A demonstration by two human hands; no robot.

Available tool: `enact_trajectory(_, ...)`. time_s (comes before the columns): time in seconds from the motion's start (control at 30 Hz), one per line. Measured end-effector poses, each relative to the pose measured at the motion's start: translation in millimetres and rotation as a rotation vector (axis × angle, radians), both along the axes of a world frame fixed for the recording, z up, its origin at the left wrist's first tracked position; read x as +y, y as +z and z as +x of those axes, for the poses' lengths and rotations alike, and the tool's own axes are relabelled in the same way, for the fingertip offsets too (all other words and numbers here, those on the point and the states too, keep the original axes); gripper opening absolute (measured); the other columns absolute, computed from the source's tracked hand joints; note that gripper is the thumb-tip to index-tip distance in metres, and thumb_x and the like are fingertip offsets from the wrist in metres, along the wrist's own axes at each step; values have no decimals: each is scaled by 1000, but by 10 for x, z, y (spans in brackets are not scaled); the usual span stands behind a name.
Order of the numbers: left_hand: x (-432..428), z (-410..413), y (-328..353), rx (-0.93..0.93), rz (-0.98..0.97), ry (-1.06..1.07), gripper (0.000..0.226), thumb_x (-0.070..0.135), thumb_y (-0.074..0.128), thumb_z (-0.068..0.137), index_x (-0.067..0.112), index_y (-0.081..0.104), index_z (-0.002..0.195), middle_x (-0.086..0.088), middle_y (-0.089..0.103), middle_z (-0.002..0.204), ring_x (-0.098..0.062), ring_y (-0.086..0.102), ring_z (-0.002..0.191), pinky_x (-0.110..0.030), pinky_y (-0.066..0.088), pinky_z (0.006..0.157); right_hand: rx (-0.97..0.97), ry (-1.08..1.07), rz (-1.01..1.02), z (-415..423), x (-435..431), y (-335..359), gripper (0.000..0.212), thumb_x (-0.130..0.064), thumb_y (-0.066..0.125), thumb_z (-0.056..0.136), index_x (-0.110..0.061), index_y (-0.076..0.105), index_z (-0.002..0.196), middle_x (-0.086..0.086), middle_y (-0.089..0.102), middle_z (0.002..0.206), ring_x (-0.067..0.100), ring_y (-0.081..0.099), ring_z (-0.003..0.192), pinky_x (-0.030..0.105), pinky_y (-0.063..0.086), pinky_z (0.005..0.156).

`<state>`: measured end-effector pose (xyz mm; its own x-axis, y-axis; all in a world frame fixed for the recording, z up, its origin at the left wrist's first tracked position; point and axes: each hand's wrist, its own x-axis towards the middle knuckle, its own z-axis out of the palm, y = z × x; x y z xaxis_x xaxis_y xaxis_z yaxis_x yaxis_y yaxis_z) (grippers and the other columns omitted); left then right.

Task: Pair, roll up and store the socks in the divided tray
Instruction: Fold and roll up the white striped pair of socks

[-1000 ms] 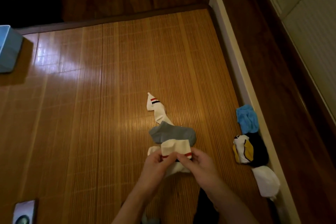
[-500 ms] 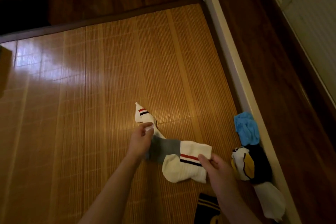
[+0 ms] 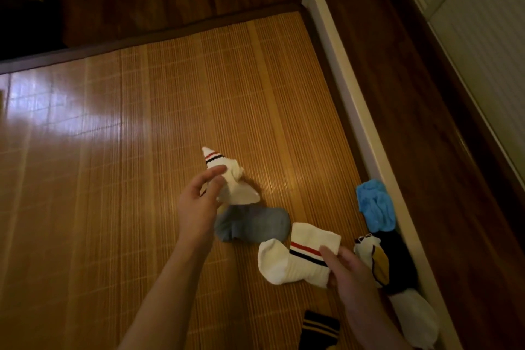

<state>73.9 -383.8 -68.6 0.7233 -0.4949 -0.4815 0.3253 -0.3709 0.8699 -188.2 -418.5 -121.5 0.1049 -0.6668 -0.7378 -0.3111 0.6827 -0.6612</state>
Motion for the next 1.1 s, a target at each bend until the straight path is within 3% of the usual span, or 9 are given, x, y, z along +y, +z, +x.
enact_trajectory(0.13,115,-73,294,125,-129,28,26,15,63,97,30,76,114,6,71,124,-21,68,116,-44,59,93,-80,-21,39,95,46,105,10,-19,65,96,-20,74,101,3,79,97,28,73,100,54,57,91)
enact_trajectory(0.3,303,-268,615,290,-254,7,33,16,69,87,23,76,118,3,75,120,-18,74,104,-34,62,78,-282,-162,239,257,191,306,16,-13,56,101,-10,68,111,8,79,97,25,75,93,36,60,71)
enact_trajectory(0.4,422,-424,792,359,-295,-11,35,13,70,82,19,77,115,-3,76,118,-19,75,98,-32,62,72,-393,-260,419,400,299,538,24,-15,51,103,-6,65,120,14,76,108,30,69,105,44,55,84)
enact_trajectory(0.57,642,-629,1114,411,-264,-89,30,4,68,82,16,81,107,-8,76,117,-24,75,102,-33,62,76,-580,-151,468,512,405,1080,42,-34,52,99,-9,65,130,16,69,127,32,67,116,47,49,101)
enact_trajectory(0.73,895,-701,1585,320,-179,-240,36,-7,60,92,18,81,107,-7,74,120,-27,72,109,-43,59,94,-611,-97,352,520,380,1751,53,-41,61,86,-9,68,127,17,70,124,30,70,110,42,53,93)
enact_trajectory(0.87,1060,-712,2081,191,-156,-366,22,19,78,82,27,82,102,3,76,115,-17,74,104,-33,62,86,-670,-58,298,480,392,2335,49,-51,54,93,-15,75,120,17,69,126,29,70,112,44,53,95)
enact_trajectory(1.0,1212,-757,2560,104,-167,-486,36,32,85,75,36,72,109,2,78,112,-18,75,100,-26,61,75,-623,66,109,429,534,2921,42,-31,68,91,-14,66,130,16,70,125,32,67,116,51,48,106)
enact_trajectory(1.1,1266,-792,2857,76,-171,-549,56,36,86,79,35,56,126,-2,79,110,-19,75,102,-30,60,81,-495,147,-82,385,647,3363,46,-29,80,77,-18,71,120,9,76,112,25,73,106,45,55,97)
